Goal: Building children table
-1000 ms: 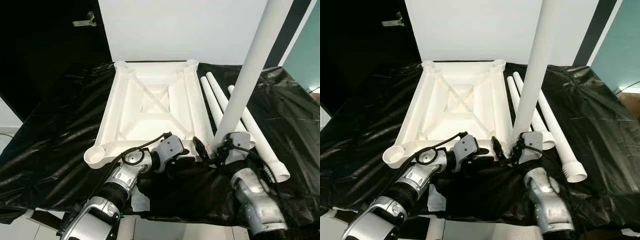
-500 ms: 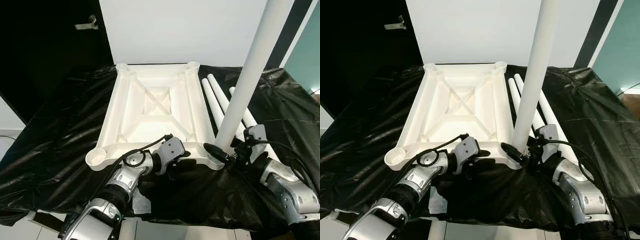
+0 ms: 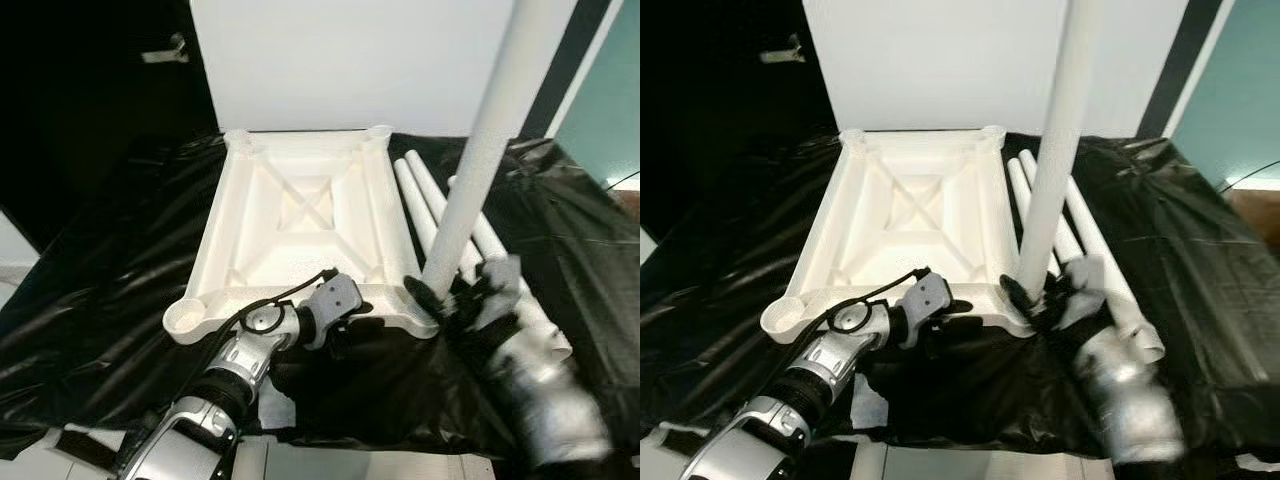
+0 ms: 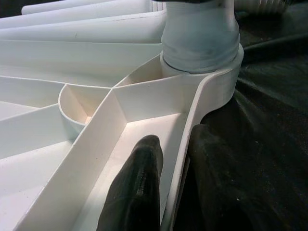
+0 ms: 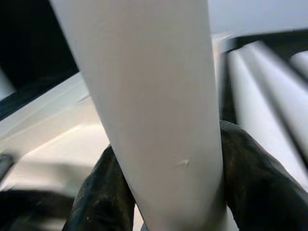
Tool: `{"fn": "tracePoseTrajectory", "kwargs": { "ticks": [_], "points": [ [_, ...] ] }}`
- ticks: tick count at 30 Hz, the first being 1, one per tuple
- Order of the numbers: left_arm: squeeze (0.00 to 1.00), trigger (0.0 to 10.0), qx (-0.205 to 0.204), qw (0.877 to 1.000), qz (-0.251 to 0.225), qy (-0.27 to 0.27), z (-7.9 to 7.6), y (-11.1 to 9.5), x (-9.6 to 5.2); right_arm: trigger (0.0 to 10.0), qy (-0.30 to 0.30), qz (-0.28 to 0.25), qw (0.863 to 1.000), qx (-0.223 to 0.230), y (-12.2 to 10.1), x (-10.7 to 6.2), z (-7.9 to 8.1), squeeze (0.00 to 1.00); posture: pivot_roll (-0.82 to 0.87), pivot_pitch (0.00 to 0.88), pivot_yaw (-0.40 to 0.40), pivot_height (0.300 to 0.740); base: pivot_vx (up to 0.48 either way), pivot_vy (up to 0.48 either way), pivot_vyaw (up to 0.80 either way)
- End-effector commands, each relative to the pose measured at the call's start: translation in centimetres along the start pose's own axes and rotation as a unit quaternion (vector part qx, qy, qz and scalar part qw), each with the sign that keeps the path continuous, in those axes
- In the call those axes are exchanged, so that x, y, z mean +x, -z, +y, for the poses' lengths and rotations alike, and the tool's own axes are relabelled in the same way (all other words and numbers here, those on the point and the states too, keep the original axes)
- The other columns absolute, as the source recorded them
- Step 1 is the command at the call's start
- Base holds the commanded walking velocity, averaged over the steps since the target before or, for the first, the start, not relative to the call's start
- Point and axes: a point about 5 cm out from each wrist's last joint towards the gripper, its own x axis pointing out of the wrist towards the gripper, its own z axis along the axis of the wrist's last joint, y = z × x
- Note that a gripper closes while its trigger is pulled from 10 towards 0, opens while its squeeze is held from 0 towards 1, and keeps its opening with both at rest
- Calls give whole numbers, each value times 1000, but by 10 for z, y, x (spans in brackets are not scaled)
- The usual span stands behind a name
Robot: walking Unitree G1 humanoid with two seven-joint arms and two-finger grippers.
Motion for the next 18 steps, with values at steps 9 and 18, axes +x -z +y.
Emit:
{"fn": "tracePoseTrajectory", "kwargs": {
  "ticks": [9,18],
  "points": [
    [0,10000,-47,994,75,57,-23,37,-2,0,89,34,995,-14,14,1,-6,0,-21,0,-5,740,0,0,0],
    [0,10000,-46,994,69,64,-25,34,3,10000,42,21,998,-41,13,6,10,1000,-29,0,-9,740,0,0,0]
  ]
}}
